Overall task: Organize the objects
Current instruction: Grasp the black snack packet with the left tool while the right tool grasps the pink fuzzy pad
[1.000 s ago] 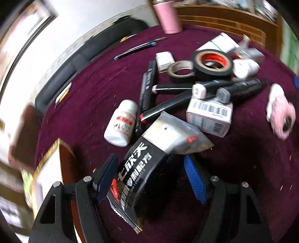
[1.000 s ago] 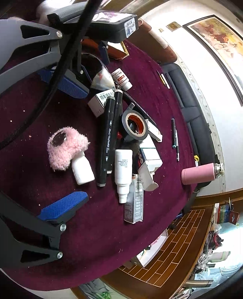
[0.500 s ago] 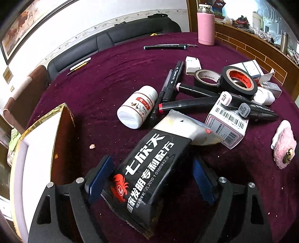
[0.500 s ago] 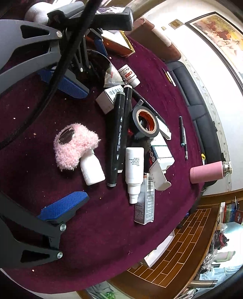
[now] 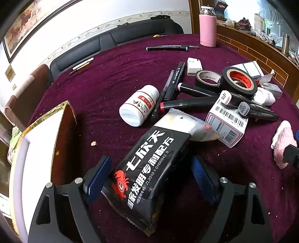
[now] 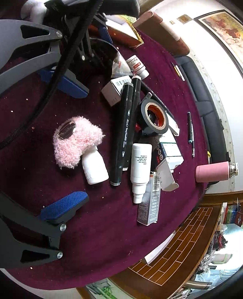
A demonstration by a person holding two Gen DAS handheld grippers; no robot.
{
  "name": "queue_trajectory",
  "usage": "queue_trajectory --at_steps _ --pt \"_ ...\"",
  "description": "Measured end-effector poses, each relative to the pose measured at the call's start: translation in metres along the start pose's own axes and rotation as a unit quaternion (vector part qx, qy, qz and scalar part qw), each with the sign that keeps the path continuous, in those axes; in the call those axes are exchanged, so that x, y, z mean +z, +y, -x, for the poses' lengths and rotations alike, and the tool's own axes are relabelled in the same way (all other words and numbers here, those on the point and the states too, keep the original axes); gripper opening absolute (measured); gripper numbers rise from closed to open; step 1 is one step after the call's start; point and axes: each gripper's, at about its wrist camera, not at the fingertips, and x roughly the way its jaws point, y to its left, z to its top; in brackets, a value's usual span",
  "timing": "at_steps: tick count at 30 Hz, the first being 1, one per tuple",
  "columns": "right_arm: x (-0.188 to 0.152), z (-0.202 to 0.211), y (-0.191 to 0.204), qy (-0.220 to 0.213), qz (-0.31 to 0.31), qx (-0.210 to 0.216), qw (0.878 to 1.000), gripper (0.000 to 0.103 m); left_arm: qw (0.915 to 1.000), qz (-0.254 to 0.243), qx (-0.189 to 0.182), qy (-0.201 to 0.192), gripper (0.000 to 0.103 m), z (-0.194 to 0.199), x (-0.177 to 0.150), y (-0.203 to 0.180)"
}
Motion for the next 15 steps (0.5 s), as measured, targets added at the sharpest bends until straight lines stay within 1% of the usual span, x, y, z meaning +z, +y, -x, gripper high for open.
queue_trajectory --at_steps 3,4,6,7,8,9,10,11,12,15 --pt "0.002 -0.006 0.004 0.005 0.010 -0.010 1.000 0.100 1.0000 0.002 -0.001 -0.001 0.082 0.000 -0.001 0.000" --pt "0.002 -0.008 0.006 0.008 0.014 -0.014 1.000 0.097 1.0000 0.002 -0.001 -0.002 0.082 0.000 -0.001 0.001" --pt "0.002 -0.015 0.011 0.019 0.025 -0.022 0.999 0.086 1.0000 0.004 -0.001 -0.002 0.082 0.001 -0.002 0.000" --pt "0.002 -0.019 0.013 0.025 0.031 -0.023 0.999 0.067 1.0000 0.004 -0.003 -0.003 0.080 0.001 -0.002 0.000" --pt "0.001 -0.024 0.015 0.035 0.035 -0.025 0.998 0.051 0.9999 0.004 -0.012 -0.004 0.070 0.002 -0.003 0.000" --pt "0.000 -0.024 0.019 0.027 0.046 -0.041 0.998 0.048 0.9995 0.004 -0.032 -0.003 0.052 0.003 -0.004 -0.001" --pt "0.000 -0.024 0.020 0.029 0.048 -0.036 0.998 0.046 0.9988 0.002 -0.048 -0.003 0.043 0.005 -0.004 -0.003" --pt "-0.001 -0.022 0.019 0.029 0.043 -0.024 0.998 0.044 0.9986 -0.002 -0.053 -0.004 0.035 0.008 -0.005 -0.005" --pt "-0.001 -0.020 0.015 0.030 0.034 -0.007 0.999 0.043 0.9985 -0.007 -0.054 -0.007 0.030 0.011 -0.007 -0.007" --pt "-0.003 -0.013 0.006 0.037 0.012 0.037 0.999 0.043 0.9956 0.004 -0.092 -0.014 0.029 0.022 -0.015 -0.004"
